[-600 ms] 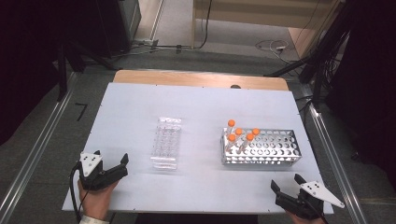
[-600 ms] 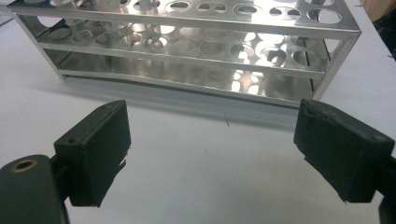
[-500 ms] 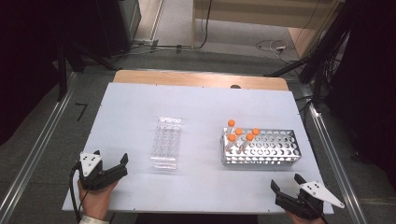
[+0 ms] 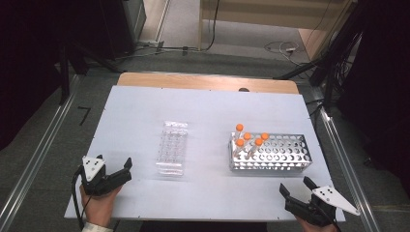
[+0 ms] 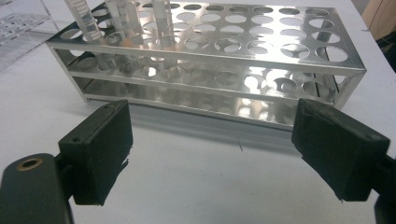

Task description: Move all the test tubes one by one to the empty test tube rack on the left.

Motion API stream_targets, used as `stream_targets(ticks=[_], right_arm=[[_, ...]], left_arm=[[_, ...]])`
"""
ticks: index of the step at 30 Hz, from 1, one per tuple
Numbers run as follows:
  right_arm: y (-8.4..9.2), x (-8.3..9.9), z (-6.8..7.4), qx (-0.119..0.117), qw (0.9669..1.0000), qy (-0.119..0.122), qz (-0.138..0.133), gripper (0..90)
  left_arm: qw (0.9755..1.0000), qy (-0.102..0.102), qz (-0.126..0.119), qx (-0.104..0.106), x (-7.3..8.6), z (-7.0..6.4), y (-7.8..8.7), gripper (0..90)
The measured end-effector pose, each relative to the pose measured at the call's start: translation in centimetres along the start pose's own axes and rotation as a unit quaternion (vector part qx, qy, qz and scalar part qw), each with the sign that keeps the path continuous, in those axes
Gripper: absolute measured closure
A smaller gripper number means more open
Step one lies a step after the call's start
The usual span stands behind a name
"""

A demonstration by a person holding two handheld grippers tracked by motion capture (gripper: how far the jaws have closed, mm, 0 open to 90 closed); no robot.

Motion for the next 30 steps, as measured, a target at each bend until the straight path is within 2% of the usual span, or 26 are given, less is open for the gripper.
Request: stream_targets(ticks=[14,30], right_arm=[[-0.5,-1.6,1.0,-0.017,0.9998,0.011,-0.006,11.8],[-2.0,-4.0,2.7,-0.033,0.9989,0.031,-0.014,14.5]], left_arm=[[1.0000,0.000,-0.004,0.000,0.0,0.0,0.1,6.2],[1.0000,0.002,-0.006,-0.003,0.0,0.1,0.2,6.2]])
Point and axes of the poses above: each handheld gripper's, and its own axes: y roughly backward along the jaws, x roughly out of its underside, z roughly to its left, the point moved 7 cm from there along -y, roughly forward along the jaws, and after that the axes turned 8 degrees about z, right-handed, at the moved point
